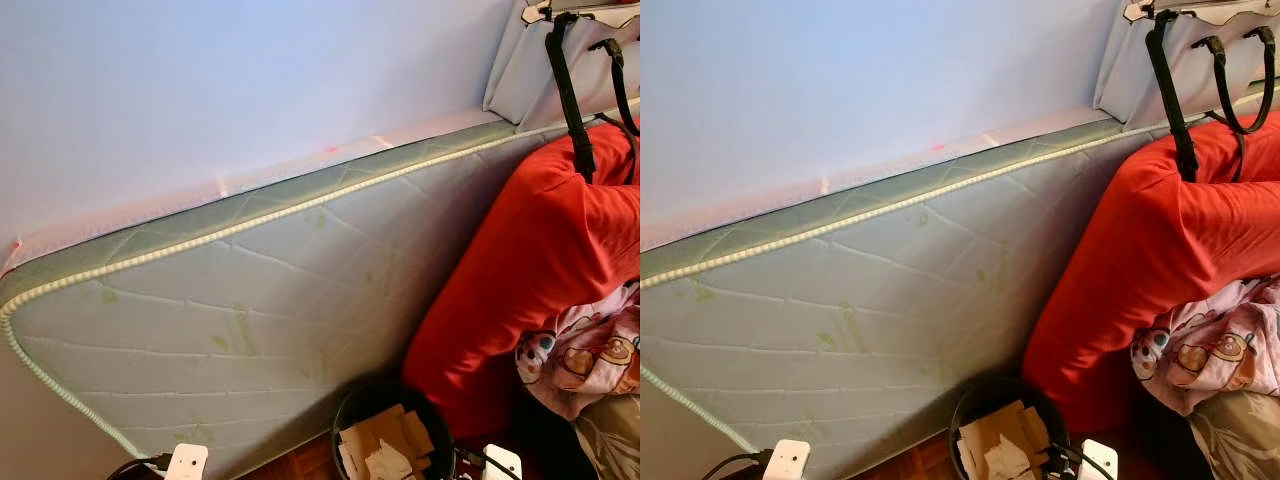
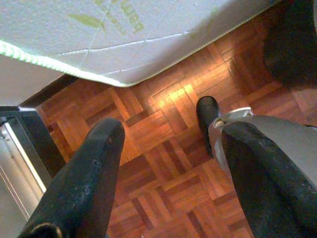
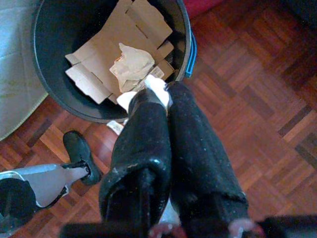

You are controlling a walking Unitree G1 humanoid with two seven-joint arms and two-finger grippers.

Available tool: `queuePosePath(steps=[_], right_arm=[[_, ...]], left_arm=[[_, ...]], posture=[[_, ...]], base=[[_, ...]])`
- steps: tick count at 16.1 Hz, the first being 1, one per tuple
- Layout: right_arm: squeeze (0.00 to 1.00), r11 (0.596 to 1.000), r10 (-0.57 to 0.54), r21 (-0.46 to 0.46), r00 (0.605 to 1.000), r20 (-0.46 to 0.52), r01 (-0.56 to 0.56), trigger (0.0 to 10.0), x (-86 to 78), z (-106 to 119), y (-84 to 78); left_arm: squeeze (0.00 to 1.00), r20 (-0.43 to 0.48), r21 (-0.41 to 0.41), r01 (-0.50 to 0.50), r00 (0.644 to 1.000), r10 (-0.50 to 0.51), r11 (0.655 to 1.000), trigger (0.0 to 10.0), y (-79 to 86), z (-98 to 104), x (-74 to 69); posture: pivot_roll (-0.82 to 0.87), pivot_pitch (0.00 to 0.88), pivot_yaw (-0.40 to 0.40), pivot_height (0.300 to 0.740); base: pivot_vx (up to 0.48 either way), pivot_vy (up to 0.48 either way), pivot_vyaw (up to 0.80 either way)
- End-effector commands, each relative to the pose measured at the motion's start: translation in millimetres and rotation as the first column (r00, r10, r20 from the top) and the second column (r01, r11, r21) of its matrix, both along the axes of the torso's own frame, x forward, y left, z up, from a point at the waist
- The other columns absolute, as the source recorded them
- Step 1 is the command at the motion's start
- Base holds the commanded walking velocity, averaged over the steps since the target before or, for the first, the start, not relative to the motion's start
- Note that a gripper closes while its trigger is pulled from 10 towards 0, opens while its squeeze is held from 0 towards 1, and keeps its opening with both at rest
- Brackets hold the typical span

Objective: Clean up the room

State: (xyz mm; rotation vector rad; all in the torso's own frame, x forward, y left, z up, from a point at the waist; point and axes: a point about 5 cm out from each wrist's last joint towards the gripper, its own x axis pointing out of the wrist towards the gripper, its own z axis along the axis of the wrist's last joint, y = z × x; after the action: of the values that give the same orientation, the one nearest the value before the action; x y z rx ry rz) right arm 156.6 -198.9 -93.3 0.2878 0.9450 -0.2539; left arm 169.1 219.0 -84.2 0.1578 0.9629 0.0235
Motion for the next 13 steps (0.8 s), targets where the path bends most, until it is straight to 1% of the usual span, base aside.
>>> queuePosePath(steps=[1, 5, 6, 9, 10, 12, 13], right_arm=[[0.0, 1.0, 0.012, -0.004, 1.0, 0.021, -0.011, 10.0, 4.7, 2.1, 0.5], [0.0, 1.0, 0.009, 0.003, 1.0, 0.021, -0.009, 10.0, 4.2, 2.0, -0.1], [0.0, 1.0, 0.008, 0.004, 1.0, 0.021, -0.008, 10.0, 4.1, 2.0, -0.3], [0.0, 1.0, -0.02, 0.013, 0.999, 0.037, 0.02, 10.0, 5.3, 2.8, -0.7], [0.0, 1.0, -0.028, 0.003, 0.998, 0.056, 0.027, 10.0, 8.2, 4.6, -2.5], [0.0, 0.999, -0.017, -0.046, 0.994, 0.111, 0.023, 10.0, 17.3, 10.8, -7.7], [0.0, 0.996, 0.014, -0.089, 0.987, 0.158, 0.0, 10.0, 22.8, 15.4, -10.3]], left_arm=[[0.0, -0.017, 0.011, -0.019, 1.0, 0.019, 1.0, 10.0, 3.5, -1.2, -3.6], [0.0, -0.013, 0.008, -0.026, 1.0, 0.026, 1.0, 10.0, 3.6, -0.8, -2.9], [0.0, -0.014, 0.008, -0.024, 1.0, 0.024, 1.0, 10.0, 3.5, -0.9, -2.9], [0.0, -0.004, 0.004, -0.024, 1.0, 0.024, 1.0, 10.0, 3.6, 0.0, -1.4], [0.0, 0.032, -0.019, -0.041, 0.999, 0.042, 0.999, 10.0, 4.1, 3.2, 4.4], [0.0, 0.085, -0.037, -0.065, 0.994, 0.068, 0.997, 10.0, 7.1, 8.7, 12.9], [0.0, 0.109, -0.038, -0.067, 0.991, 0.071, 0.997, 10.0, 8.4, 11.3, 16.7]], posture=[[0.01, 0.0, 0.003, 0.74], [0.01, 0.0, -0.001, 0.74], [0.01, 0.0, -0.001, 0.74], [0.01, 0.0, -0.004, 0.74], [0.01, 0.0, -0.009, 0.74], [0.01, 0.0, -0.01, 0.74], [0.02, 0.0, -0.012, 0.74]], base=[[0.0, 0.0, 0.8], [0.0, 0.0, 0.8], [0.0, 0.0, 0.49], [0.0, 0.0, 0.0], [0.0, 0.0, 0.0], [0.0, 0.0, 0.0], [0.0, 0.0, 0.0]])
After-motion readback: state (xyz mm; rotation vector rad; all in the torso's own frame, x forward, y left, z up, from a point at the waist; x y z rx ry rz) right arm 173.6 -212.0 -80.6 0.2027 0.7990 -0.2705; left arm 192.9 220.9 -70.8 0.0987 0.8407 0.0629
